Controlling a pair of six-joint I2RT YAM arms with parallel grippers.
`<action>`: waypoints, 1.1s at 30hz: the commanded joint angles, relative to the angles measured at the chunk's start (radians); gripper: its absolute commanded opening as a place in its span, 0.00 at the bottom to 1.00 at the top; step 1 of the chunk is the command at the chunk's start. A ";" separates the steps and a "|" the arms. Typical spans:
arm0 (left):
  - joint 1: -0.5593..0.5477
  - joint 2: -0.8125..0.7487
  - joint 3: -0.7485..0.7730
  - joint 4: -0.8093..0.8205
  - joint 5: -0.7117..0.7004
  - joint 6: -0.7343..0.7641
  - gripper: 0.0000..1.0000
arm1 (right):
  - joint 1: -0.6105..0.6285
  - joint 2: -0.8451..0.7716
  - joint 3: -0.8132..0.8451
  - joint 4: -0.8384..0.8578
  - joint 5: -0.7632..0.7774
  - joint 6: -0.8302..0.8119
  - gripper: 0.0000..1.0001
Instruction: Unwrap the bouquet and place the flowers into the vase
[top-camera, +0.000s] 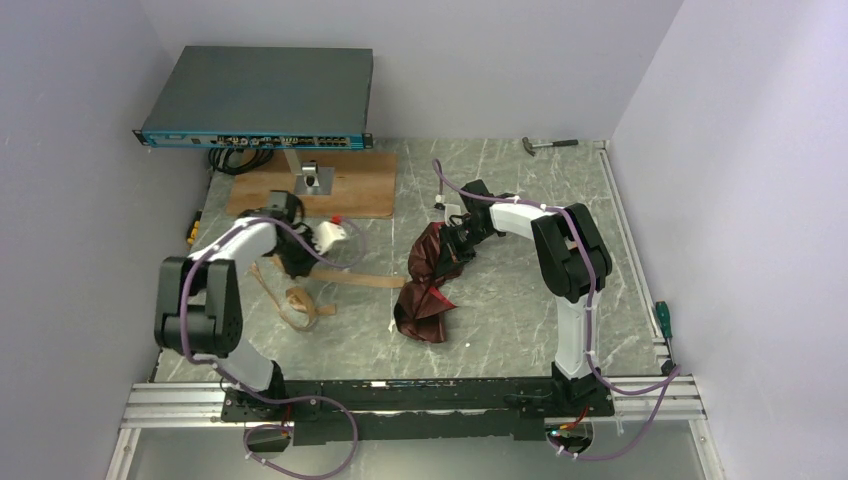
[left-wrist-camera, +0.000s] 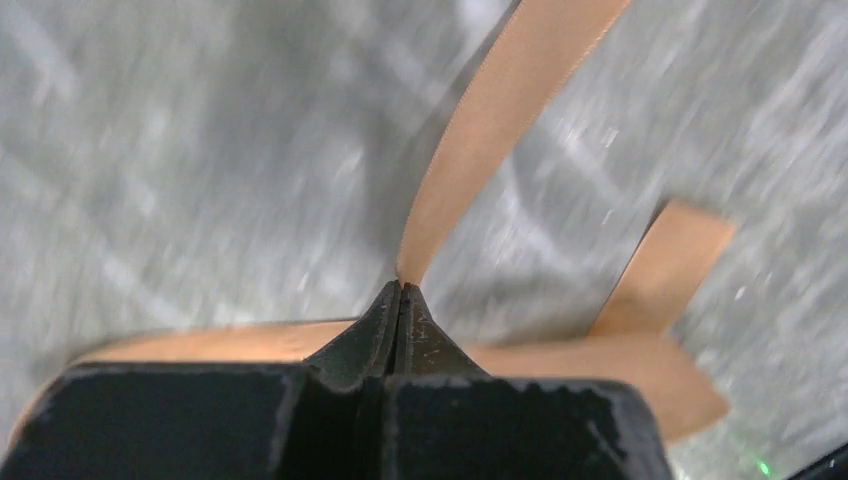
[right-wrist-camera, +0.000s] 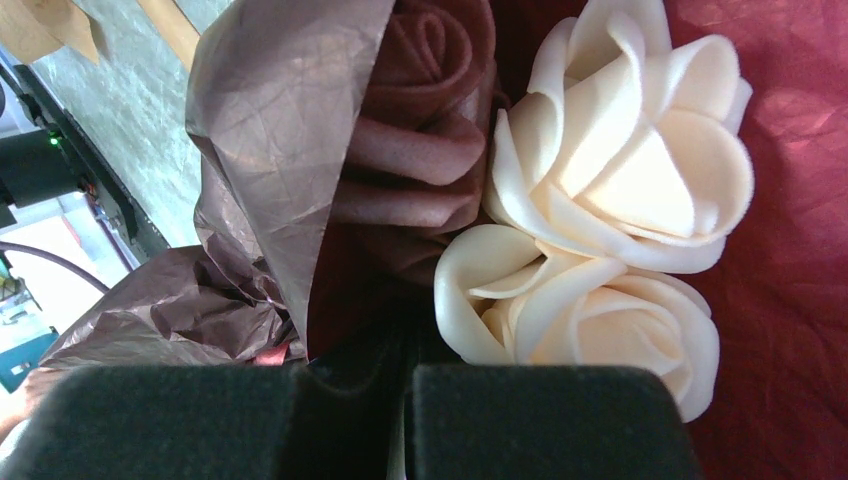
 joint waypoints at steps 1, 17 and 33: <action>0.153 -0.146 0.066 -0.190 0.043 0.127 0.00 | 0.003 0.091 -0.066 0.002 0.312 -0.096 0.00; 0.345 -0.238 0.078 -0.488 0.177 0.407 0.35 | 0.015 0.076 -0.067 0.005 0.295 -0.102 0.00; 0.102 -0.229 -0.166 -0.106 0.042 0.111 0.99 | 0.025 0.059 -0.060 -0.011 0.284 -0.118 0.00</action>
